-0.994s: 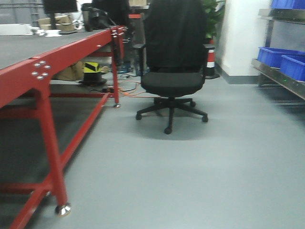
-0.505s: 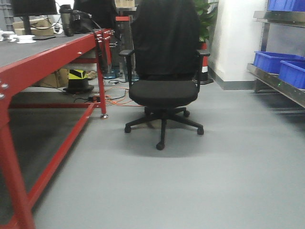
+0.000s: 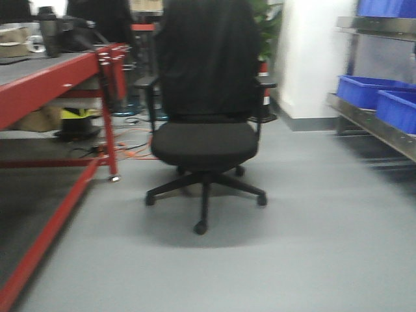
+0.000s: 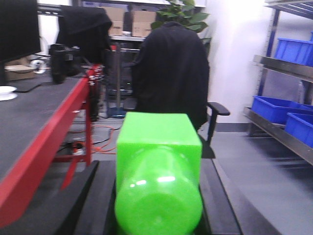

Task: Grab block from conveyor and place in blue bin
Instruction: 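Drive the base away from the conveyor holding both blocks, then drive up to the steel shelving with blue bins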

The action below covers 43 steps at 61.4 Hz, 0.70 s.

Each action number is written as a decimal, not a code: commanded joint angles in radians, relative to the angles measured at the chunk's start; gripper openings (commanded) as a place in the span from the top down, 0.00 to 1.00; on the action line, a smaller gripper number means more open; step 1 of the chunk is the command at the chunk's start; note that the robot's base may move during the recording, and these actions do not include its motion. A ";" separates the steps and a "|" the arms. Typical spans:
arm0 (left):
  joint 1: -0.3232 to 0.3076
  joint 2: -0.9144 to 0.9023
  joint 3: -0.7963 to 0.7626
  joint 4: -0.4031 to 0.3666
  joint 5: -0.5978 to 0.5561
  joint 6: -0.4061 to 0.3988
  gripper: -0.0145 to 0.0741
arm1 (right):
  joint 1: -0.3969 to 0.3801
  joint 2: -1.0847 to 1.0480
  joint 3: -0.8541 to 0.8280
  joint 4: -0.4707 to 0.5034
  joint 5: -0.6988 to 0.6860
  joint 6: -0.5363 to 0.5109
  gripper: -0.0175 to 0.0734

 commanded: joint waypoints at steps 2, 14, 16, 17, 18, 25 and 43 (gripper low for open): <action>-0.004 -0.003 -0.001 -0.004 -0.019 0.000 0.96 | -0.001 -0.006 0.001 -0.008 -0.020 -0.008 0.99; -0.004 -0.003 -0.001 -0.004 -0.019 0.000 0.96 | -0.001 -0.006 0.001 -0.008 -0.020 -0.008 0.99; -0.004 -0.003 -0.001 -0.004 -0.019 0.000 0.96 | -0.001 -0.006 0.001 -0.008 -0.020 -0.008 0.99; -0.004 -0.003 -0.001 -0.004 -0.019 0.000 0.96 | -0.001 -0.006 0.001 -0.008 -0.020 -0.008 0.99; -0.004 -0.003 -0.001 -0.004 -0.019 0.000 0.96 | -0.001 -0.006 0.001 -0.008 -0.020 -0.008 0.99; -0.004 -0.003 -0.001 -0.004 -0.019 0.000 0.96 | -0.001 -0.006 0.001 -0.008 -0.020 -0.008 0.99; -0.004 -0.003 -0.001 -0.004 -0.019 0.000 0.96 | -0.001 -0.006 0.001 -0.008 -0.020 -0.008 0.99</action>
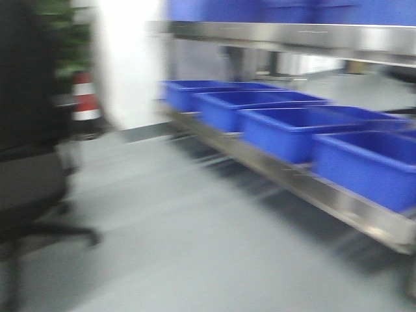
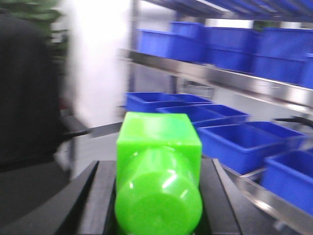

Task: Grab block from conveyor and place in blue bin
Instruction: 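Drive up to the steel shelving with blue bins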

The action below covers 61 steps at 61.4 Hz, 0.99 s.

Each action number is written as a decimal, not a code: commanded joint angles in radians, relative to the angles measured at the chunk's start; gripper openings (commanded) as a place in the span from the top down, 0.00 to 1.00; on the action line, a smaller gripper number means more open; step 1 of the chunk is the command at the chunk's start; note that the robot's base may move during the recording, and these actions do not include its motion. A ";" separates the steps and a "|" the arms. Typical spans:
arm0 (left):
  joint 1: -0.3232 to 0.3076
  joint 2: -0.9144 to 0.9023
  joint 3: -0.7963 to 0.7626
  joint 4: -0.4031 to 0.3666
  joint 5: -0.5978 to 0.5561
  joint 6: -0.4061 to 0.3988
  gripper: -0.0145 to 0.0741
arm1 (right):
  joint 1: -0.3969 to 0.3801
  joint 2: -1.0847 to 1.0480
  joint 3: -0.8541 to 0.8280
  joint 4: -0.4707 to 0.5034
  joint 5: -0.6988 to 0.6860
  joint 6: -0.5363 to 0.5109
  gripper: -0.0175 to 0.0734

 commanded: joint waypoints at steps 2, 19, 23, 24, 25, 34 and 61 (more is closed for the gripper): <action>-0.004 -0.003 -0.001 -0.004 -0.019 0.000 0.96 | -0.001 -0.006 0.001 -0.008 -0.020 -0.008 0.99; -0.004 -0.003 -0.001 -0.004 -0.019 0.000 0.96 | -0.001 -0.006 0.001 -0.008 -0.020 -0.008 0.99; -0.004 -0.003 -0.001 -0.004 -0.019 0.000 0.96 | -0.001 -0.006 0.001 -0.008 -0.020 -0.008 0.99; -0.004 -0.003 -0.001 -0.004 -0.019 0.000 0.96 | -0.001 -0.006 0.001 -0.008 -0.020 -0.008 0.99; -0.004 -0.003 -0.001 -0.004 -0.019 0.000 0.96 | -0.001 -0.006 0.001 -0.008 -0.020 -0.008 0.99; -0.004 -0.003 -0.001 -0.004 -0.019 0.000 0.96 | -0.001 -0.006 0.001 -0.008 -0.020 -0.008 0.99; -0.004 -0.003 -0.001 -0.004 -0.019 0.000 0.96 | -0.001 -0.006 0.001 -0.008 -0.020 -0.008 0.99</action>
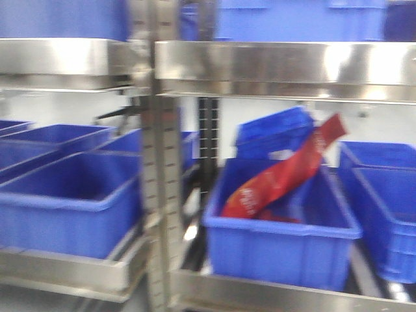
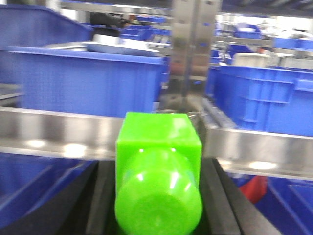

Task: Grab block from conveyor and place in blue bin
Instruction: 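Drive up to the steel shelving with blue bins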

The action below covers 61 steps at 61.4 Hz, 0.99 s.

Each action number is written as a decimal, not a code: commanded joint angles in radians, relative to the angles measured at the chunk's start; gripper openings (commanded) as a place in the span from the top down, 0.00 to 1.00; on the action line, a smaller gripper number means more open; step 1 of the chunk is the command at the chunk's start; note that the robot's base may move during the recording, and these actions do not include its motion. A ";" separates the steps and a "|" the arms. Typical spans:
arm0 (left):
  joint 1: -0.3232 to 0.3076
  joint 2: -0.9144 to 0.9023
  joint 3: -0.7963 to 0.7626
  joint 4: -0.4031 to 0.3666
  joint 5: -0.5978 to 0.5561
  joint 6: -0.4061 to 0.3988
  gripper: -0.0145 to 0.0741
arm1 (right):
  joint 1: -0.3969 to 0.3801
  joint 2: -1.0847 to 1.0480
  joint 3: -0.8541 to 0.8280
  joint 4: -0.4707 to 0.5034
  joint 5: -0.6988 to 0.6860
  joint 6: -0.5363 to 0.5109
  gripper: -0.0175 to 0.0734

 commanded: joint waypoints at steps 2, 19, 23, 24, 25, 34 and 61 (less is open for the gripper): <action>-0.004 -0.003 -0.001 -0.004 -0.019 0.000 0.96 | -0.001 -0.006 0.001 -0.008 -0.020 -0.008 0.99; -0.004 -0.003 -0.001 -0.004 -0.019 0.000 0.96 | -0.001 -0.006 0.001 -0.008 -0.020 -0.008 0.99; -0.004 -0.003 -0.001 -0.004 -0.019 0.000 0.96 | -0.001 -0.006 0.001 -0.008 -0.020 -0.008 0.99; -0.004 -0.003 -0.001 -0.004 -0.019 0.000 0.96 | -0.001 -0.006 0.001 -0.008 -0.020 -0.008 0.99; -0.004 -0.003 -0.001 -0.004 -0.019 0.000 0.96 | -0.001 -0.006 0.001 -0.008 -0.020 -0.008 0.99; -0.004 -0.003 -0.001 -0.004 -0.019 0.000 0.96 | -0.001 -0.006 0.001 -0.008 -0.020 -0.008 0.99; -0.004 -0.003 -0.001 -0.004 -0.019 0.000 0.96 | -0.001 -0.006 0.001 -0.008 -0.020 -0.008 0.99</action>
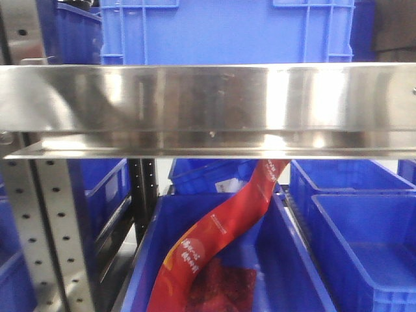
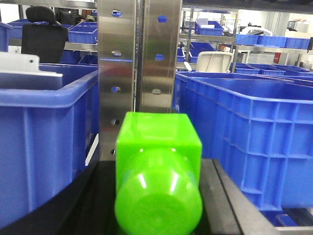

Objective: Grab block from conveyor and place in blue bin

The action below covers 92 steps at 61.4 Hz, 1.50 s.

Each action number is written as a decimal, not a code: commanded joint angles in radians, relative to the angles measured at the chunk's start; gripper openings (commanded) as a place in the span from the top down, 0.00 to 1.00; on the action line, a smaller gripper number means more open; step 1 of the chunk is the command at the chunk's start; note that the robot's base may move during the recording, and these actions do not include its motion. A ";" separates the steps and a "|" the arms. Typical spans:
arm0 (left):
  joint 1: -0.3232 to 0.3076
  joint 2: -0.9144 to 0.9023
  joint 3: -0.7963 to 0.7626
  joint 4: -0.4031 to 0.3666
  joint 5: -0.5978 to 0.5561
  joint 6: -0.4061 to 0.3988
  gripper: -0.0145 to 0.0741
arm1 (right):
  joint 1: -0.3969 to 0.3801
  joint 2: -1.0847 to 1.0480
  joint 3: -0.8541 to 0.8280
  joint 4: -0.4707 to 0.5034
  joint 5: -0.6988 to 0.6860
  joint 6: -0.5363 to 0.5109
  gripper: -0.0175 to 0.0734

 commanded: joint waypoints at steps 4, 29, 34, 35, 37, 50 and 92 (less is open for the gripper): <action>-0.004 -0.003 -0.001 -0.004 -0.019 0.000 0.96 | -0.001 -0.006 0.001 -0.008 -0.020 -0.008 0.99; -0.004 -0.003 -0.001 -0.004 -0.019 0.000 0.96 | -0.001 -0.006 0.001 -0.008 -0.020 -0.008 0.99; -0.004 -0.003 -0.001 -0.004 -0.019 0.000 0.96 | -0.001 -0.006 0.001 -0.008 -0.020 -0.008 0.99; -0.004 -0.003 -0.001 -0.004 -0.019 0.000 0.96 | -0.001 -0.006 0.001 -0.008 -0.020 -0.008 0.99; -0.004 -0.003 -0.001 -0.004 -0.019 0.000 0.96 | -0.001 -0.006 0.001 -0.008 -0.020 -0.008 0.99; -0.004 -0.003 -0.001 -0.004 -0.019 0.000 0.96 | -0.001 -0.006 0.001 -0.008 -0.020 -0.008 0.99; -0.048 0.095 -0.166 0.016 0.096 0.000 0.96 | 0.054 0.052 -0.104 -0.027 -0.085 -0.005 0.99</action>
